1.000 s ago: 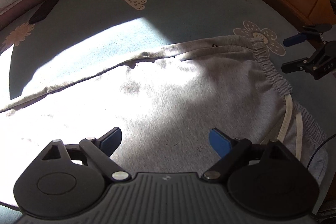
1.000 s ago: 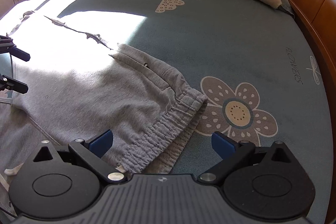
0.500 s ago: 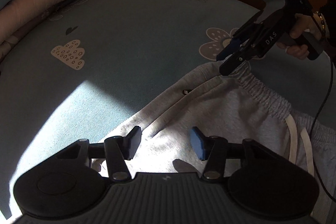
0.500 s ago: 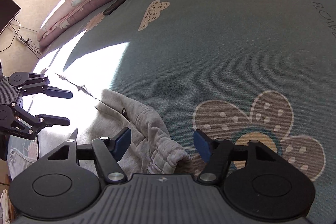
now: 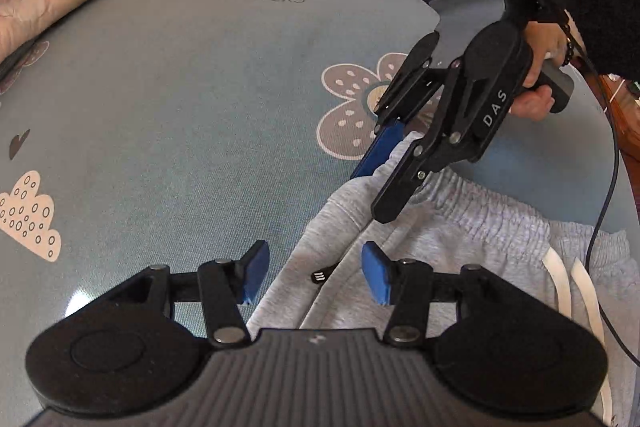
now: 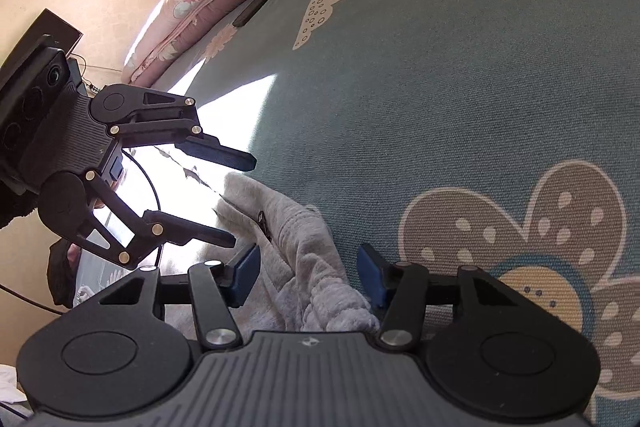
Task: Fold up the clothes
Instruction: 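Grasp the grey cuff with the right gripper while the left gripper approaches, then grasp the cuff with the left gripper beside the right gripper and lift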
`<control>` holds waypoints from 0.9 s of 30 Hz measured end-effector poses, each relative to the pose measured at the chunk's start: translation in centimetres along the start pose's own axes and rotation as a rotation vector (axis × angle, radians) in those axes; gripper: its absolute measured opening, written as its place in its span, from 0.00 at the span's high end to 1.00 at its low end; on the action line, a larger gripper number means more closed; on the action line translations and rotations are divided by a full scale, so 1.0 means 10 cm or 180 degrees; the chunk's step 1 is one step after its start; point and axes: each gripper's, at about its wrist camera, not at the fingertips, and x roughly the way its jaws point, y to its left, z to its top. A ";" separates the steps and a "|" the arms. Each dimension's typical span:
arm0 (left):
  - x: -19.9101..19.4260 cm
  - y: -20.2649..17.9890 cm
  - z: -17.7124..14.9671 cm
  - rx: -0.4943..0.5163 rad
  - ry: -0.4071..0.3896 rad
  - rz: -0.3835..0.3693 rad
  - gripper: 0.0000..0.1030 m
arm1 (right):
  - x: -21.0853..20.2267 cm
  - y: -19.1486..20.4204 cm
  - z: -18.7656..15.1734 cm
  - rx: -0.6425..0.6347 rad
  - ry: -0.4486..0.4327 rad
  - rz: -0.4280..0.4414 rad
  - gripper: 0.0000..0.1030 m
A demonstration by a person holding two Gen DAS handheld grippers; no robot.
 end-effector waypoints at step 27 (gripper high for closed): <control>0.27 -0.48 0.27 0.1508 0.0689 -0.0553 0.90 | -0.22 1.04 -0.01 -0.1633 0.0216 -0.0725 0.49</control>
